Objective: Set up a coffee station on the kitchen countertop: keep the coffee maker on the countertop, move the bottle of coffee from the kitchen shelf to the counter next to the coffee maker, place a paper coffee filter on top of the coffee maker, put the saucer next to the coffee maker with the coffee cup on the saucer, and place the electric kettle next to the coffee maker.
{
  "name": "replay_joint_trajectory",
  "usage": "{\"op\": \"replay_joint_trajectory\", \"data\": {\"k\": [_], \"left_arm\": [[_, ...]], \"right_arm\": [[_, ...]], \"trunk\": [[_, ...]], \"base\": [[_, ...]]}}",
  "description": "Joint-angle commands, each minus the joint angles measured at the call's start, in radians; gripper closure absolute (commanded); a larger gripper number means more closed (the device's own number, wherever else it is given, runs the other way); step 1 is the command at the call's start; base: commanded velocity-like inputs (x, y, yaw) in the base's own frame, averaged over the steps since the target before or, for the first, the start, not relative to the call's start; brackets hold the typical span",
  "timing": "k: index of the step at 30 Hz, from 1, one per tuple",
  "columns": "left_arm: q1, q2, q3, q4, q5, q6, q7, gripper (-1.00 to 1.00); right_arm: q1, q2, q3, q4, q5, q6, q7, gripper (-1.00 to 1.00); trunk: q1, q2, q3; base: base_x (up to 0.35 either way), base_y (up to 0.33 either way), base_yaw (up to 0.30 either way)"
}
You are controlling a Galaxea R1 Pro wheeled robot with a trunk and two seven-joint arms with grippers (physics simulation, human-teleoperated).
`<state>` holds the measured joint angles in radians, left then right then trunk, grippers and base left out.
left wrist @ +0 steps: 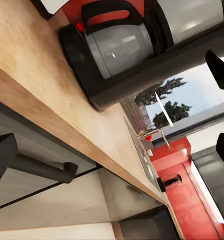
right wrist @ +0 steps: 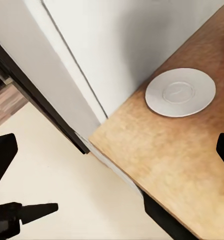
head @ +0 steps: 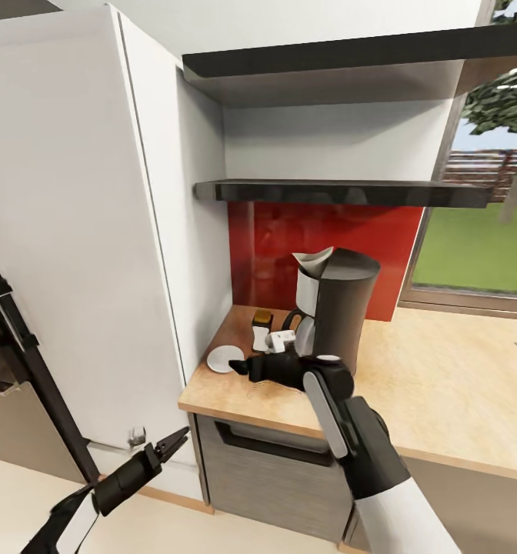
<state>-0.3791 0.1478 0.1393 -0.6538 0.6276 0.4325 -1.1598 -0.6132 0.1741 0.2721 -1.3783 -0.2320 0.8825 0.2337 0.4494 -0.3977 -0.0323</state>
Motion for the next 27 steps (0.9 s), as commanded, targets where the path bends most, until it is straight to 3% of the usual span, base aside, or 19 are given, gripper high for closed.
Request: {"op": "replay_joint_trajectory", "data": {"k": [1,7,12,18,27], "left_arm": [[-0.001,-0.002,0.000,0.000,0.004,0.010,-0.003,-1.00],[-0.001,-0.008,0.001,0.001,0.004,0.011,-0.005,-1.00],[-0.001,-0.007,0.004,0.002,0.004,0.011,-0.005,-1.00],[-0.001,-0.007,0.005,0.002,0.004,0.010,-0.003,-1.00],[-0.001,-0.009,0.003,0.005,0.004,0.008,0.001,-1.00]], "right_arm": [[-0.007,0.000,-0.001,0.002,0.003,0.011,0.004,-1.00],[-0.029,0.000,-0.023,0.043,0.003,0.031,0.006,-1.00],[-0.031,0.000,-0.088,0.065,0.003,0.032,0.008,-1.00],[-0.031,0.000,-0.104,0.068,0.003,0.032,0.008,-1.00],[-0.031,0.000,-0.106,0.100,0.004,0.032,0.009,-1.00]], "trunk": [[0.001,-0.002,-0.002],[0.001,-0.002,-0.002],[0.001,-0.002,-0.004],[0.001,-0.002,-0.008],[0.001,-0.002,-0.016]], "base": [[0.000,0.000,0.000],[0.000,0.000,0.000],[0.000,0.000,0.084],[0.015,-0.024,0.205],[0.108,-0.208,0.228]]}}
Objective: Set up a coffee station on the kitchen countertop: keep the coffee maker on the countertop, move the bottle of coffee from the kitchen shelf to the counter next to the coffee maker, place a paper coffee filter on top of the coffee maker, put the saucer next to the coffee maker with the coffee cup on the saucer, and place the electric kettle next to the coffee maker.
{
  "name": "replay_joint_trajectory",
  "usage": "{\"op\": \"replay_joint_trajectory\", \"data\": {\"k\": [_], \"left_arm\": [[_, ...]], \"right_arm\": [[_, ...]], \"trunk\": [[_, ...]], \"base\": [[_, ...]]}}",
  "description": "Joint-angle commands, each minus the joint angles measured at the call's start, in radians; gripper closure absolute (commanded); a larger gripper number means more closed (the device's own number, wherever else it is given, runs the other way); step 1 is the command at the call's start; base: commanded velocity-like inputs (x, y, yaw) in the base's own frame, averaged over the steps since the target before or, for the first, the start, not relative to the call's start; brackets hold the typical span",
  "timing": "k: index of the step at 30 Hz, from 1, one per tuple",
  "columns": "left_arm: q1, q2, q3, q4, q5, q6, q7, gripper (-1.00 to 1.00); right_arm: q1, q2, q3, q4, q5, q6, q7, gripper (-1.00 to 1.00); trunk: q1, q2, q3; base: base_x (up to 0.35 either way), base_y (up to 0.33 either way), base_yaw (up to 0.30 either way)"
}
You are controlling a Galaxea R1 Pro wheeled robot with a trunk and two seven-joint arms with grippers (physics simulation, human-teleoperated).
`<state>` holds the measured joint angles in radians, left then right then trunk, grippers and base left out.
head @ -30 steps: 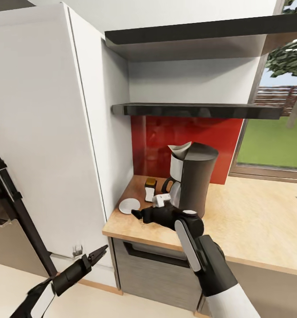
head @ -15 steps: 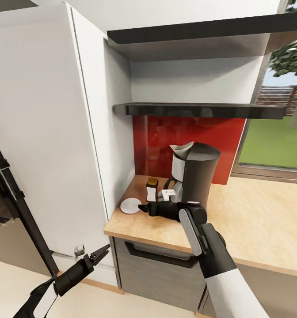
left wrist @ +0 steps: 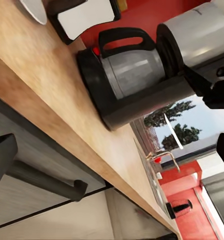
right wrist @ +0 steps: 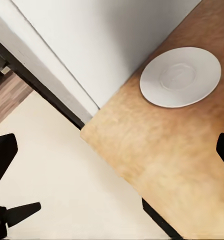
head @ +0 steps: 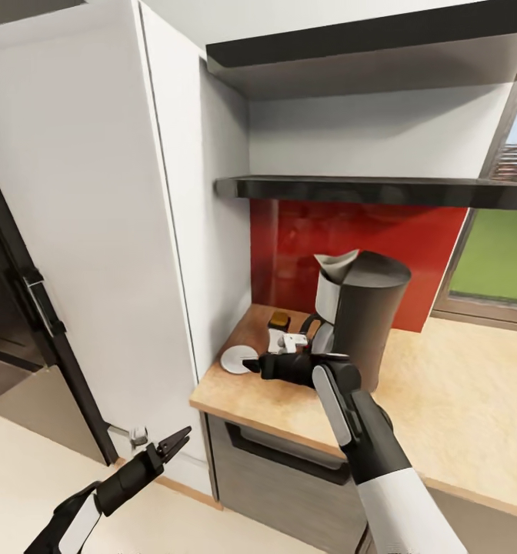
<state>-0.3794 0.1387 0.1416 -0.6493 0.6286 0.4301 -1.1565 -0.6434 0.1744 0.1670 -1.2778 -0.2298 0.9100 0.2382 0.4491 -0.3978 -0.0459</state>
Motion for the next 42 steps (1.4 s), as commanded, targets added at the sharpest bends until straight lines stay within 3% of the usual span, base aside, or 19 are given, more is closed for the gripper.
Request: {"op": "replay_joint_trajectory", "data": {"k": [1,13,16,23,42], "left_arm": [[-0.001,0.000,0.000,0.000,0.003,0.009,-0.002,-1.00],[-0.001,-0.003,-0.001,-0.004,0.005,0.018,-0.009,-1.00],[-0.001,0.000,0.003,-0.005,0.016,0.048,-0.014,-1.00],[-0.007,0.016,0.001,-0.005,0.046,0.168,-0.148,-1.00],[-0.005,0.018,0.001,-0.003,0.048,0.179,-0.164,-1.00]], "right_arm": [[-0.001,0.000,-0.001,0.013,0.002,0.004,0.004,-1.00],[-0.001,0.000,-0.001,0.025,0.003,0.004,0.003,-1.00],[-0.001,0.000,0.001,0.027,0.004,0.004,0.002,-1.00],[-0.001,0.000,0.003,0.029,0.002,0.004,0.002,-1.00],[-0.001,0.000,0.003,0.027,0.000,0.003,0.001,-1.00]], "trunk": [[0.001,-0.002,-0.003],[0.001,-0.002,-0.004],[0.001,-0.002,-0.006],[0.001,-0.002,-0.009],[0.001,-0.002,-0.010]], "base": [[0.207,-0.212,0.119],[0.104,-0.069,0.016],[0.002,-0.001,0.098],[0.000,0.000,0.070],[0.076,0.000,0.019]]}}
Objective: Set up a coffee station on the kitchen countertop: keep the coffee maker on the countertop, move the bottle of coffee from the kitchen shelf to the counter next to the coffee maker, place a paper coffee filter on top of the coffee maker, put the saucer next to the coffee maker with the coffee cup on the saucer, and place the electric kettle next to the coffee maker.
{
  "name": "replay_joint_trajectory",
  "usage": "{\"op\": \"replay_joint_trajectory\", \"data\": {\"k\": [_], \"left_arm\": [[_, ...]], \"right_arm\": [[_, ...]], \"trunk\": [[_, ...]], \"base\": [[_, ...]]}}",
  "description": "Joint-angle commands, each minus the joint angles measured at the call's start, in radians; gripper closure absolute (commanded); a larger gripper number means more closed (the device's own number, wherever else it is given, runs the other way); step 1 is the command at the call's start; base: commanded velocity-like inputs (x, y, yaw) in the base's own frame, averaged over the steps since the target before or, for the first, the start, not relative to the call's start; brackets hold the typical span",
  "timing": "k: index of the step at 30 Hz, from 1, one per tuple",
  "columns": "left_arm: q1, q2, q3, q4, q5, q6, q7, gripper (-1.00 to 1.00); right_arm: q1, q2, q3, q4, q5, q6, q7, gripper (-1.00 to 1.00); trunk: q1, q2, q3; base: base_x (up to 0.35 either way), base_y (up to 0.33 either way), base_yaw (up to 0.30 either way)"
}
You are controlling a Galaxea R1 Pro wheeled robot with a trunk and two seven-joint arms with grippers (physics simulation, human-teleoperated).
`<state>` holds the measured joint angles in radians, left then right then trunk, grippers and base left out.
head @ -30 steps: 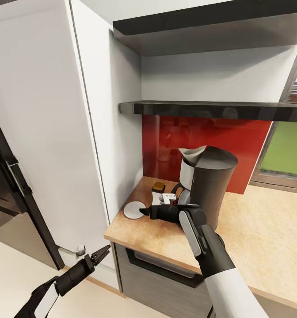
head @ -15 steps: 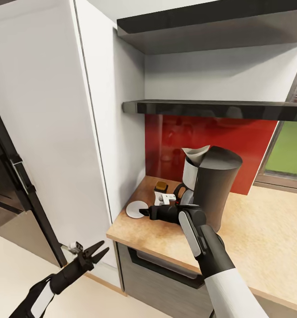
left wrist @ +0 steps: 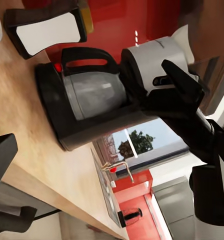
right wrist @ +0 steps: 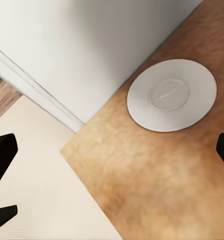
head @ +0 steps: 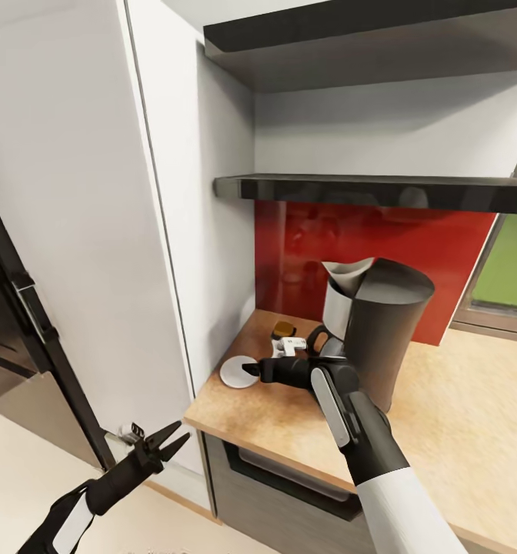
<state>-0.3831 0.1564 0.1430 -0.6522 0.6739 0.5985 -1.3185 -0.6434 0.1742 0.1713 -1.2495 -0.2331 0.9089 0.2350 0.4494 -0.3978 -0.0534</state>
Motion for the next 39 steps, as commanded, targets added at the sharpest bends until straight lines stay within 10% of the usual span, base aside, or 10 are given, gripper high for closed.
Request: {"op": "replay_joint_trajectory", "data": {"k": [1,39], "left_arm": [[-0.001,0.000,0.000,0.000,0.003,0.010,-0.002,-1.00],[0.002,-0.009,-0.012,0.002,0.000,0.010,-0.001,-1.00]], "right_arm": [[-0.001,0.000,-0.001,0.000,0.003,0.005,0.004,-1.00],[-0.001,0.000,-0.068,-0.002,0.012,0.005,0.003,-1.00]], "trunk": [[0.001,-0.002,-0.003],[0.001,-0.002,-0.012]], "base": [[0.001,0.000,0.191],[0.071,-0.011,0.097]]}}
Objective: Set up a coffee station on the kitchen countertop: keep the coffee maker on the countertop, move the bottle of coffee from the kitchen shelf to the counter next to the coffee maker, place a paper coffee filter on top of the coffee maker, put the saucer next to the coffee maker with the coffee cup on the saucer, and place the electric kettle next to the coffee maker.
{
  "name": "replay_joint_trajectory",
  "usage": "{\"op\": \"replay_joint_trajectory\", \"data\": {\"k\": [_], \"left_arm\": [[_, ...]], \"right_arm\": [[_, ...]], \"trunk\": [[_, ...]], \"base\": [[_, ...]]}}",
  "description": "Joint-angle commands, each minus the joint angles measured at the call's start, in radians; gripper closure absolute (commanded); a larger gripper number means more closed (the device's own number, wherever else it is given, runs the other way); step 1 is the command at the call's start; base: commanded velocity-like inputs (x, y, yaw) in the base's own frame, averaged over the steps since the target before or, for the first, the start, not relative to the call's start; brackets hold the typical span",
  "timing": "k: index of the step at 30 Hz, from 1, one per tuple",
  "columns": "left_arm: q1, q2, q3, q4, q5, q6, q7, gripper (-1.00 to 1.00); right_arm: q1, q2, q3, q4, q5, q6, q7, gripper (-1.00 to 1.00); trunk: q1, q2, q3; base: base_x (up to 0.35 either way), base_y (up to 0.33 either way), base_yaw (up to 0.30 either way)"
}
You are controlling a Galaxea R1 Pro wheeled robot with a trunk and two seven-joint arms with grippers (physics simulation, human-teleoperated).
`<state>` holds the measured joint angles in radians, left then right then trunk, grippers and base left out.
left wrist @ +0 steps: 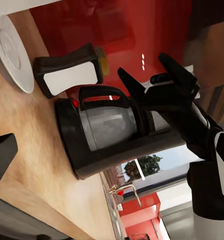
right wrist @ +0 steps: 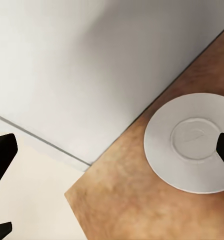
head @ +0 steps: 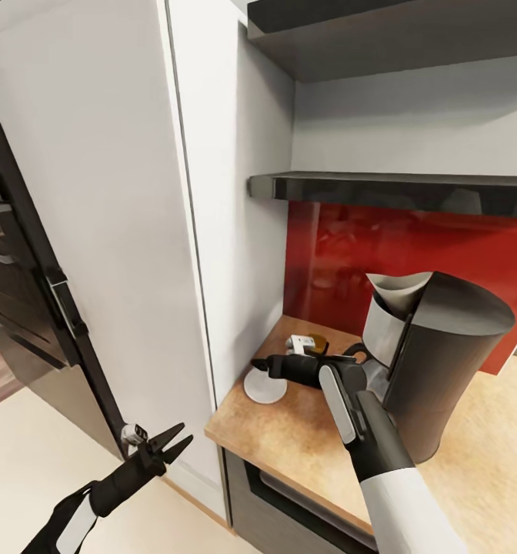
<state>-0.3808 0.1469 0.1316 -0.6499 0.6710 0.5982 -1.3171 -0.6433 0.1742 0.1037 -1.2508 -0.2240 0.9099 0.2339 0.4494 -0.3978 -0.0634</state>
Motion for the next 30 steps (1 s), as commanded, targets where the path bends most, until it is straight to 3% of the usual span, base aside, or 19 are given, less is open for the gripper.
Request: {"op": "replay_joint_trajectory", "data": {"k": [1,8,18,30], "left_arm": [[-0.001,0.000,0.001,0.000,0.002,0.011,-0.002,-1.00],[-0.001,-0.004,0.003,0.000,-0.002,0.011,-0.002,-1.00],[0.000,-0.003,0.003,0.000,-0.001,0.011,-0.002,-1.00],[0.000,-0.003,0.002,0.000,-0.001,0.011,-0.002,-1.00]], "right_arm": [[-0.001,0.000,-0.001,0.000,0.003,0.004,0.004,-1.00],[-0.001,0.000,-0.003,0.041,0.003,-0.001,-0.002,-1.00],[-0.001,0.000,-0.004,0.141,0.002,-0.132,-0.004,-1.00],[-0.001,0.000,-0.004,0.164,0.003,-0.187,-0.004,-1.00]], "trunk": [[0.001,-0.002,-0.002],[0.001,-0.002,-0.002],[0.001,-0.002,-0.002],[0.001,-0.002,-0.002]], "base": [[0.015,-0.003,0.000],[0.077,-0.001,0.000],[0.036,0.000,0.000],[0.062,0.000,0.000]]}}
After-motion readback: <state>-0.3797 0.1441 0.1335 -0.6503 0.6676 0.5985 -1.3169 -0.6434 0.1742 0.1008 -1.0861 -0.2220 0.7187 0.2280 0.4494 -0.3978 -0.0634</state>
